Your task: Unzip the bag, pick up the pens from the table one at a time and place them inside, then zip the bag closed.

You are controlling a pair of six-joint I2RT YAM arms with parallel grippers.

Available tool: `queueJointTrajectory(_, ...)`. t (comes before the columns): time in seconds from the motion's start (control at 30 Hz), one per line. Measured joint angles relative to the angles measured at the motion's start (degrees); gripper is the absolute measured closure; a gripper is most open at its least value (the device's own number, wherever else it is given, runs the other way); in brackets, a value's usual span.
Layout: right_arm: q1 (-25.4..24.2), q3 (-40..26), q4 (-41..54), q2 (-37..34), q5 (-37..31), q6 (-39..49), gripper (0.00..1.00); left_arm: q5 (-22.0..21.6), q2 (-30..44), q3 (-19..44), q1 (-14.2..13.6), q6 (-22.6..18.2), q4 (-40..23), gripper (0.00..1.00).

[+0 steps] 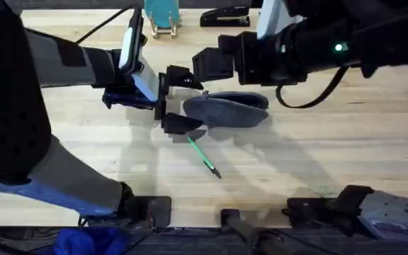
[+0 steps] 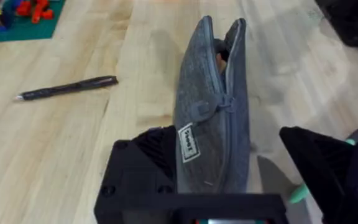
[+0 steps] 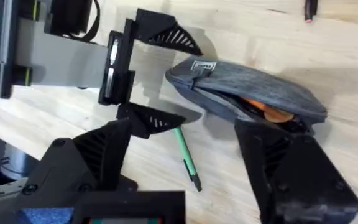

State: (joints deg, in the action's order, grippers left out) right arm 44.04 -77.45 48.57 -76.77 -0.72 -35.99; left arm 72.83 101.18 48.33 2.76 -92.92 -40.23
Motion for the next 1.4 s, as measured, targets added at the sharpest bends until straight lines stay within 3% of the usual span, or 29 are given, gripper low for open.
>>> queueJointTrajectory(0.7,-1.7,0.0,0.0,0.0,-0.1,0.7,0.004,-6.9,-17.1,6.9,0.5,-0.1,-27.1,0.006)
queueJointTrajectory(0.93,-1.7,0.0,0.1,0.0,-0.1,1.2,0.004,-11.6,-24.6,6.9,0.5,0.0,-34.8,0.006)
queueJointTrajectory(1.23,-1.7,0.0,0.1,3.1,-0.1,2.2,0.004,-16.3,-29.9,6.9,0.5,7.5,-35.7,0.006)
queueJointTrajectory(1.4,-1.7,0.0,0.2,4.8,-0.1,2.5,0.004,-17.2,-32.3,6.9,0.5,15.7,-34.0,0.006)
